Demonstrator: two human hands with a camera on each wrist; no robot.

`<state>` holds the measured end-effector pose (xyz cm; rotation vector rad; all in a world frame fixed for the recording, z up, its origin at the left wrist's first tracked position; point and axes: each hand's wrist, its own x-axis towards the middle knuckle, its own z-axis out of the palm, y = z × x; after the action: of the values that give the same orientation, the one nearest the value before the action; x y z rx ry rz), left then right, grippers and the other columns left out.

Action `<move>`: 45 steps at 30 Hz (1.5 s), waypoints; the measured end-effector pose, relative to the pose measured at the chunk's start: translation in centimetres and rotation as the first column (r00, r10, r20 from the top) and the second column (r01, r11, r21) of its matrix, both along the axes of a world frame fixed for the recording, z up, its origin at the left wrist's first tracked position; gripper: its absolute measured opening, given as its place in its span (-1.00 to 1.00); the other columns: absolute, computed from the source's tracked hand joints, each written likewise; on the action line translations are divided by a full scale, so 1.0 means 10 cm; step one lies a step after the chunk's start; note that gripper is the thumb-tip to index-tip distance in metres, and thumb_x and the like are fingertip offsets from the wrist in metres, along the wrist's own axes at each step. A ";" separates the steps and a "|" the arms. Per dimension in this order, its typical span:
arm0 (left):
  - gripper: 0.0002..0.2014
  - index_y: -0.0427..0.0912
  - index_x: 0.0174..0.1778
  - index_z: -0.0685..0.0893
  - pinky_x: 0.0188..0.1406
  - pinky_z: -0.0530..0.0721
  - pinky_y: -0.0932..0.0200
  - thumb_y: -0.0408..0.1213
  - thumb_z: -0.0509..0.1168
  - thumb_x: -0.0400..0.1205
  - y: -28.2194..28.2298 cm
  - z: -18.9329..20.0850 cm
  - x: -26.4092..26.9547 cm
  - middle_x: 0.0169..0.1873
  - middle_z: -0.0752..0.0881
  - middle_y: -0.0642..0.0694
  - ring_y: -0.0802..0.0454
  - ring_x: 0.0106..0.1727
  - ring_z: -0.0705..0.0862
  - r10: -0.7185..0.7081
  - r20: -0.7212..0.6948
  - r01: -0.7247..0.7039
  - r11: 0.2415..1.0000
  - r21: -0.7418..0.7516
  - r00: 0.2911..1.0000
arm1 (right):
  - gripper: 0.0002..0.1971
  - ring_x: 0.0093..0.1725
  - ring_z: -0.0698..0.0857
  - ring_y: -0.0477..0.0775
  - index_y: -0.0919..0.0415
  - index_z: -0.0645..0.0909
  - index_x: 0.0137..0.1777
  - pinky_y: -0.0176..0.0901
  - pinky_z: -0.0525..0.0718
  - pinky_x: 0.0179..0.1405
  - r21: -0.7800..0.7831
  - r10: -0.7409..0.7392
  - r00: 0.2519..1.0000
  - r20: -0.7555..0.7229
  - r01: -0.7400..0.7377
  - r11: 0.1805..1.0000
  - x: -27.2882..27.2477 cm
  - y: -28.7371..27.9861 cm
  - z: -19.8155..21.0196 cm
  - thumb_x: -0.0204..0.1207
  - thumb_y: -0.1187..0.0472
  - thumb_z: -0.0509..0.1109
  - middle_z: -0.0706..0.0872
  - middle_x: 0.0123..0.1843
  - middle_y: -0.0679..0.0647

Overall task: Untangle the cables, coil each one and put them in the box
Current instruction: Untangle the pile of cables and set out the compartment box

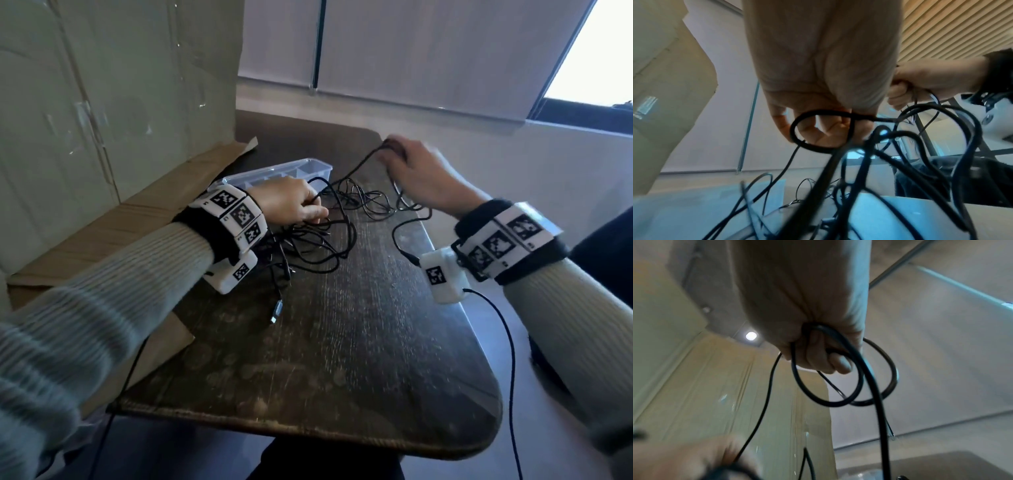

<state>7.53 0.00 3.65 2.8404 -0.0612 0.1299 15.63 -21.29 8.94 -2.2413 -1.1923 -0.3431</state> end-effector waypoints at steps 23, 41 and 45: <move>-0.81 -0.13 0.05 0.78 0.09 0.58 0.19 -0.15 0.38 0.60 0.28 -0.24 -0.18 -0.07 0.81 -0.02 0.06 0.01 0.72 0.040 -0.219 -0.053 0.997 -0.054 0.975 | -0.65 -0.57 0.51 -0.06 0.11 0.25 -0.34 -0.01 0.73 -0.16 0.756 0.707 0.316 -0.632 0.453 0.473 0.17 -0.40 0.35 0.70 0.32 -0.10 0.45 -0.61 -0.06; -0.82 0.10 0.08 0.80 -0.17 0.38 0.36 -0.09 0.36 0.61 -0.03 0.14 -0.22 -0.19 0.72 0.22 0.25 -0.12 0.61 -0.039 0.087 0.041 0.999 -0.025 0.995 | -0.77 -0.32 0.58 0.01 0.26 0.57 -0.12 -0.08 0.54 -0.28 -0.062 0.090 0.967 -0.237 -0.107 0.992 -0.35 0.31 -0.38 0.50 0.08 0.45 0.76 -0.15 0.23; -0.89 0.10 -0.07 0.81 -0.25 0.41 0.56 -0.09 0.38 0.60 0.00 0.12 -0.23 -0.27 0.71 0.29 0.35 -0.22 0.61 -0.036 0.088 0.039 0.999 -0.034 0.995 | -0.73 -0.40 0.50 -0.08 0.13 0.48 -0.29 -0.14 0.49 -0.28 -0.120 0.054 0.965 -0.256 -0.087 0.989 -0.33 0.35 -0.43 0.35 0.17 0.58 0.60 -0.38 -0.05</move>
<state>5.24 0.01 4.88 2.7948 -0.1298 0.2449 12.29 -17.77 4.66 -2.2642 -1.1825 0.0508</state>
